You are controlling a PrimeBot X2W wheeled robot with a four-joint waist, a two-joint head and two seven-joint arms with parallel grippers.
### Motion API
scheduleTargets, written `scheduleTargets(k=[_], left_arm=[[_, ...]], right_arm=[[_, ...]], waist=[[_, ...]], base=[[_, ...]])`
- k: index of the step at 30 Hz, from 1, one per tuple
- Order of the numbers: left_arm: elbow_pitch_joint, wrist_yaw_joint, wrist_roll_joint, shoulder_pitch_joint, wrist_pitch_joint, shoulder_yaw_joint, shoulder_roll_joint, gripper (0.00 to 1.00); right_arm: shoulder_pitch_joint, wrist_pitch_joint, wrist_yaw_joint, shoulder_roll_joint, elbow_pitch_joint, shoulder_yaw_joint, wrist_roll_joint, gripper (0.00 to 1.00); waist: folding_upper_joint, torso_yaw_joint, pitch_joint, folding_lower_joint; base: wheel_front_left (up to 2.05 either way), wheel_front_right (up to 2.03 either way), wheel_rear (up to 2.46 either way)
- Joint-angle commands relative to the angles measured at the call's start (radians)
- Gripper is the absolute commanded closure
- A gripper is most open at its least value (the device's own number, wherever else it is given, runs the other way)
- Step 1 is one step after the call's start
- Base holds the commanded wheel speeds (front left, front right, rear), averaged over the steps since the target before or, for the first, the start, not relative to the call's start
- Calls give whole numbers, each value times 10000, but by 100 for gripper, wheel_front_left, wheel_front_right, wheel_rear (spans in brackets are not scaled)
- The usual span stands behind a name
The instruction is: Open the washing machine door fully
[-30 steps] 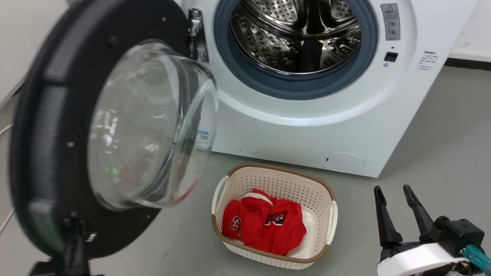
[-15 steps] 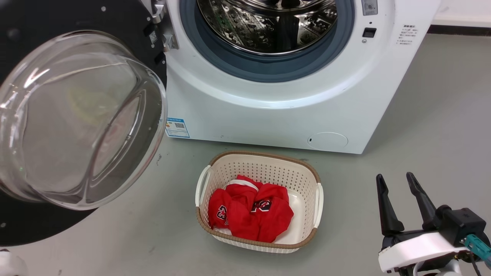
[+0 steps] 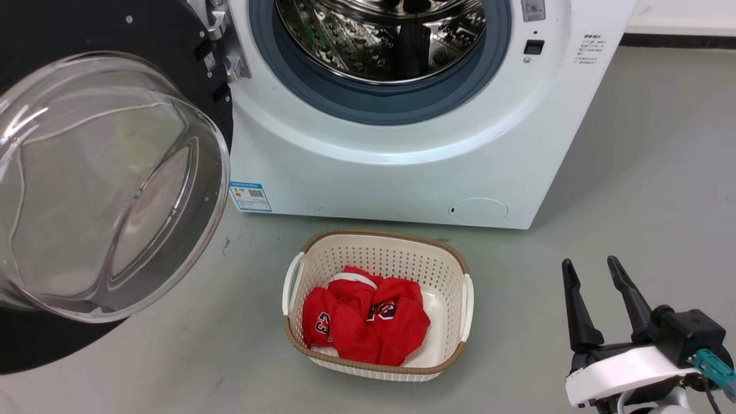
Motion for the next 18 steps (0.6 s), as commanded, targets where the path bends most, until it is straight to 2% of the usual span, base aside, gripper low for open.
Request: scheduleTargets(k=[1,6,11,13,14,17,18], left_arm=[[-36,-34,72,215,-22,48,-93,100],[-1159,-47,550,1119,-22,-106,-1223,100],[-2458,-457,920,1881,-22,-813,-2401,100],[-2834,-615,1022,2043,-22,-1163,-2648,100],[-3030,-703,1021,2084,-22,-1324,-2758,77],[-3537,-765,1151,2222,-22,-1962,-3030,0],[-3686,-793,1166,2241,-22,-2188,-3055,0]], right_arm=[[37,-37,-3,12,20,-1,14,0],[217,-73,-3,12,163,47,99,0],[355,-77,-3,10,142,36,76,0],[388,-56,-3,12,121,43,46,0],[400,-43,-3,12,108,48,32,0],[443,-10,-3,10,37,66,-40,0],[460,3,-3,12,10,85,-65,0]], waist=[[-1,-19,-62,0],[-1,-85,-444,0],[-1,-84,-647,0],[-1,-82,-706,0],[-1,-84,-745,0],[-1,-87,-812,0],[-1,-96,-835,0]], base=[[0,0,0],[0,0,0],[0,0,0],[0,0,0],[0,0,0],[0,0,0],[0,0,0]])
